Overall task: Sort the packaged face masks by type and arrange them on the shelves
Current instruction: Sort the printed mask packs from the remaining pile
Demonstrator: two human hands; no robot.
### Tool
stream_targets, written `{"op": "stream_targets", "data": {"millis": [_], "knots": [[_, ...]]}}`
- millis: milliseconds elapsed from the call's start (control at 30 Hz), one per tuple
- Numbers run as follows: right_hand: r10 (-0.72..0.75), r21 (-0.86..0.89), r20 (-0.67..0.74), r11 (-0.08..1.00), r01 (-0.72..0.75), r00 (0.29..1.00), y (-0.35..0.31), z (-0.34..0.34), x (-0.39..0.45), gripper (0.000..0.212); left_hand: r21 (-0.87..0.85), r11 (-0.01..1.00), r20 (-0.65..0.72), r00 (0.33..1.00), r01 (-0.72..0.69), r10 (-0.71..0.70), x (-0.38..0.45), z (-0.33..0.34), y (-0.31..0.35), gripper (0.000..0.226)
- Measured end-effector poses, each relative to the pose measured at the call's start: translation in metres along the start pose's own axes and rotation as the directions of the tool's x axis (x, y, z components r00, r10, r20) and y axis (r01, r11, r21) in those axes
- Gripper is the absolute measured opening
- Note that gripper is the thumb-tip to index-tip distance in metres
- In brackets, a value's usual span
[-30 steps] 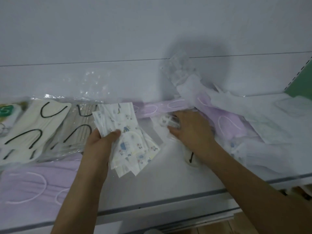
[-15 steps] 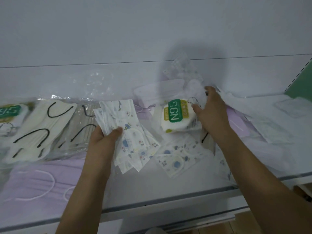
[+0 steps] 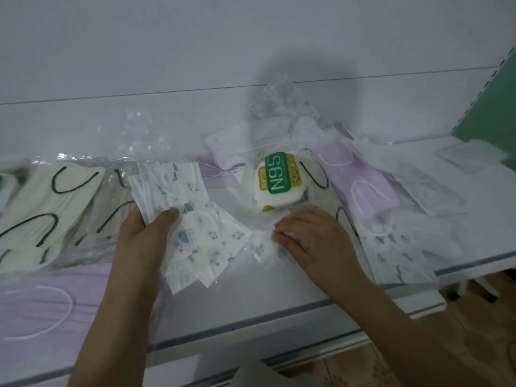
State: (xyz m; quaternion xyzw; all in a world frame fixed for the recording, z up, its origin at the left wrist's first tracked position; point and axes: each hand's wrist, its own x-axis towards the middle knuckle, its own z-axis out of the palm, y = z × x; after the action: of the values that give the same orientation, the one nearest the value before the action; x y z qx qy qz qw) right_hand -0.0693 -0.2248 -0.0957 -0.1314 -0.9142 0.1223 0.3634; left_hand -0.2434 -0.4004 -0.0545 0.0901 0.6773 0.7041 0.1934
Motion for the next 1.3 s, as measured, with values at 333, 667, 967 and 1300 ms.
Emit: {"op": "stream_targets", "data": {"millis": [333, 667, 967, 1300], "knots": [[-0.165, 0.245, -0.166, 0.948, 0.203, 0.972, -0.034, -0.019, 0.014, 0.023, 0.056, 0.948, 0.349, 0.883, 0.315, -0.314, -0.007, 0.018, 0.010, 0.040], [0.338, -0.230, 0.206, 0.929, -0.290, 0.918, 0.058, -0.085, -0.087, 0.090, 0.061, 0.998, 0.223, 0.975, 0.004, -0.018, -0.007, 0.055, -0.004, 0.011], [0.674, 0.390, -0.103, 0.704, -0.594, 0.731, 0.040, -0.159, -0.115, 0.010, 0.025, 0.984, 0.442, 0.885, -0.179, 0.150, -0.034, 0.120, 0.000, 0.016], [0.625, 0.215, 0.058, 0.754, -0.621, 0.779, 0.053, -0.133, -0.029, 0.027, 0.178, 0.978, 0.807, 0.585, -0.112, -0.080, -0.071, 0.176, -0.002, 0.020]]}}
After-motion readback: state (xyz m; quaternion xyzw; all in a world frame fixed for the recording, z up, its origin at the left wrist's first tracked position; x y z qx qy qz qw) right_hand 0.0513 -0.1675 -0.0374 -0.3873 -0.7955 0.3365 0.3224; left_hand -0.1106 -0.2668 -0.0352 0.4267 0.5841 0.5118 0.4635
